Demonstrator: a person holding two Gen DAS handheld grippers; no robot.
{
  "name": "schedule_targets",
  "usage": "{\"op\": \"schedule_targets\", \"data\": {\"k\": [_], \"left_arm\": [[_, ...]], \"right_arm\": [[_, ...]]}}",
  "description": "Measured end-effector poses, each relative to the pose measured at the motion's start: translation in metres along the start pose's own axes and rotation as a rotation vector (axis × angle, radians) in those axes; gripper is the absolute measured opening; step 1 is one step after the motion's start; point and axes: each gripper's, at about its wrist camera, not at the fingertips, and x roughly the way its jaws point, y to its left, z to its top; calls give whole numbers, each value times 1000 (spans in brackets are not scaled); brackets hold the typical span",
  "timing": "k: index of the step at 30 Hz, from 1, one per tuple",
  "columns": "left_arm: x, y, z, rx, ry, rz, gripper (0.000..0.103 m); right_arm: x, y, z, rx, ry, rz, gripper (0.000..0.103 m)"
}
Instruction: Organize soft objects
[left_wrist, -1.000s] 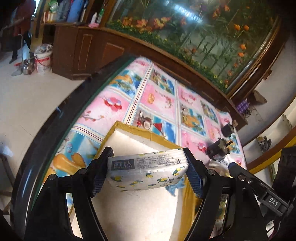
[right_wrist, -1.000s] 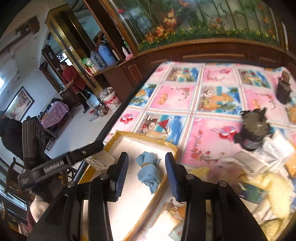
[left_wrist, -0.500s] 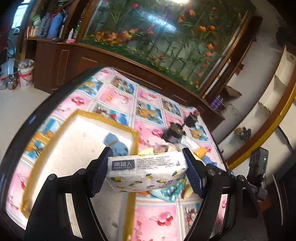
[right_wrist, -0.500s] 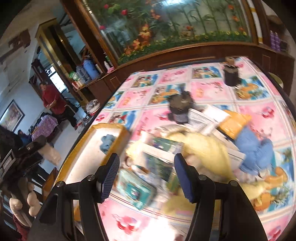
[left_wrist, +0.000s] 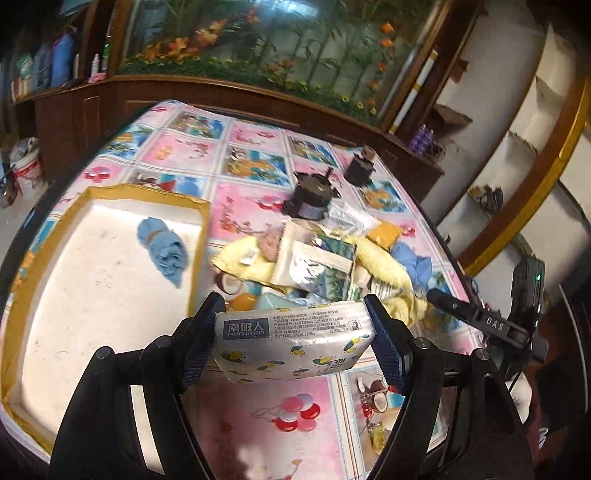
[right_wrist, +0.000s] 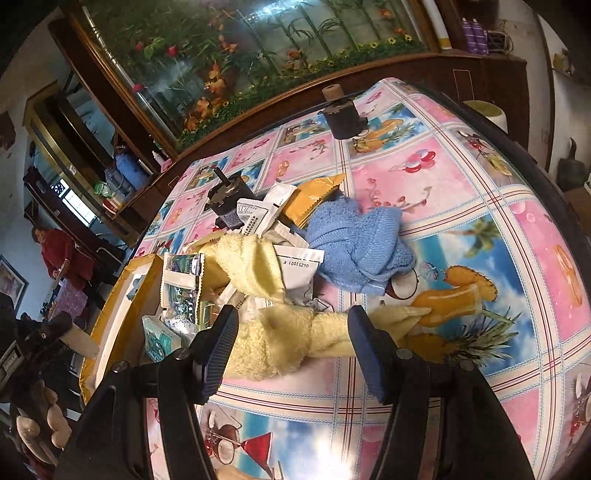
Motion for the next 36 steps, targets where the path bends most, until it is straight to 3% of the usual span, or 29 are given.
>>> {"op": "schedule_targets", "data": {"k": [4,7,10,13,16,18,21,24,30,32,36], "left_arm": [[32,-13,-4,14,55,70,76],[49,-14,-2,35,52,138,76],[52,-7,0,-5,75,73,76],[31,4,1,-56,17,19,76],[4,23,7,-95,-57,66,75],[-6,31,9,-105,-57,37,75],[-13,24,1,-53,-21,2,76],[-11,10,-27,25,33,-46,77],[32,-24,-82,216,189,8,79],[38,-39,-89,321,151,96,85],[60,-61,-103,503,165,271,90]], "right_arm": [[-2,-5,-7,0,5,21,62],[-3,-5,-9,-4,6,32,62],[-2,-7,-8,-3,11,35,62],[-5,1,-8,-17,14,77,62],[-1,30,-14,-76,37,173,62],[7,55,-20,-141,66,206,61],[23,87,-31,-245,118,220,61],[29,96,-37,-263,149,239,61],[26,81,-39,-250,153,182,61],[25,78,-38,-235,149,175,61],[20,73,-40,-211,139,174,61]]}}
